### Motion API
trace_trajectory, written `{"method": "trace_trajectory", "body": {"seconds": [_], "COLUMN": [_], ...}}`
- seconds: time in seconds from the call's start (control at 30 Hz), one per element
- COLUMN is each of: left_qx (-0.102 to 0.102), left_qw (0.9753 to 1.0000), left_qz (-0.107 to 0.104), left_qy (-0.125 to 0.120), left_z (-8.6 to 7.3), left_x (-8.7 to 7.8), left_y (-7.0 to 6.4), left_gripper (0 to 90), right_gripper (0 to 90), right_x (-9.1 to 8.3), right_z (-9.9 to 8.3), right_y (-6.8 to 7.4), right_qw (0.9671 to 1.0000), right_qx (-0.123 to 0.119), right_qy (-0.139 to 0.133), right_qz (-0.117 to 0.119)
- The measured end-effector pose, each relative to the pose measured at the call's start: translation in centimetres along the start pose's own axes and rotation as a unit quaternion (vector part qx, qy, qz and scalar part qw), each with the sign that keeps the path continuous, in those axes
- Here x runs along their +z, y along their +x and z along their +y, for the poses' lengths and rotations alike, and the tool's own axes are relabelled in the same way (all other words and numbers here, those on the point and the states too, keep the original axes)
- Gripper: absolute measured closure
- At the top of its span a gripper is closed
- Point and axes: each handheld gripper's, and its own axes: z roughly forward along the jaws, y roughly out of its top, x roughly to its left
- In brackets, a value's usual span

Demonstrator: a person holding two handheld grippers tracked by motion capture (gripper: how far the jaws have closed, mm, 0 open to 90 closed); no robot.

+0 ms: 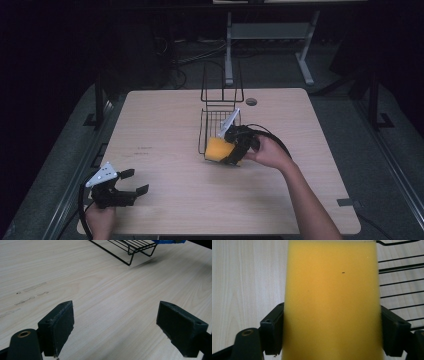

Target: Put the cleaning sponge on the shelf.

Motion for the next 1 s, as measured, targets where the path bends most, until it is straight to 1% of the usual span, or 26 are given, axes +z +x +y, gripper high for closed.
{"method": "trace_trajectory", "body": {"seconds": [0.1, 0.2, 0.43, 0.47, 0.57, 0.6, 0.7, 0.73, 0.8, 0.87, 0.93, 1.0], "left_qx": [-0.001, -0.002, -0.002, 0.000, -0.002, -0.001, -0.001, -0.003, -0.003, -0.002, -0.001, -0.002], "left_qw": [1.0000, 1.0000, 1.0000, 1.0000, 1.0000, 1.0000, 1.0000, 1.0000, 1.0000, 1.0000, 1.0000, 1.0000], "left_qz": [0.000, 0.001, 0.001, 0.000, 0.001, 0.000, 0.001, 0.001, 0.000, 0.000, -0.001, -0.001], "left_qy": [-0.001, -0.001, -0.001, 0.001, 0.001, 0.000, 0.000, -0.001, 0.000, 0.000, 0.000, 0.000], "left_z": [0.0, 0.0, 0.0, 0.0, 0.0, 0.0, 0.0, -0.1, 0.0, 0.0, 0.0, 0.0], "left_x": [0.0, 0.0, 0.0, 0.0, 0.1, 0.0, 0.0, 0.0, 0.0, 0.1, 0.2, 0.2], "left_y": [0.0, 0.0, 0.1, 0.1, 0.2, 0.2, 0.2, 0.2, 0.2, 0.2, 0.1, 0.1], "left_gripper": [14.1, 14.1, 14.1, 14.1, 14.1, 14.1, 14.1, 14.1, 14.1, 14.1, 14.1, 14.1], "right_gripper": [21.5, 21.5, 21.4, 21.3, 21.4, 21.3, 21.3, 21.3, 21.3, 21.4, 21.3, 21.4], "right_x": [0.1, 0.3, 0.4, 0.5, 0.8, 1.0, 1.1, 1.2, 1.4, 1.5, 1.6, 1.6], "right_z": [0.2, 0.4, 0.8, 0.9, 1.1, 1.2, 1.3, 1.3, 1.5, 1.6, 1.4, 1.4], "right_y": [-0.2, -0.6, -1.3, -1.6, -1.8, -2.0, -2.3, -2.5, -3.0, -3.2, -3.9, -4.0], "right_qw": [1.0000, 1.0000, 0.9999, 0.9998, 0.9998, 0.9997, 0.9997, 0.9997, 0.9994, 0.9994, 0.9992, 0.9992], "right_qx": [0.000, 0.004, 0.007, 0.012, 0.011, 0.012, 0.013, 0.015, 0.020, 0.021, 0.031, 0.032], "right_qy": [0.002, 0.005, 0.009, 0.005, 0.003, 0.009, 0.012, 0.011, 0.021, 0.022, 0.017, 0.019], "right_qz": [0.000, 0.007, 0.005, 0.013, 0.015, 0.017, 0.018, 0.018, 0.016, 0.013, 0.018, 0.016]}}
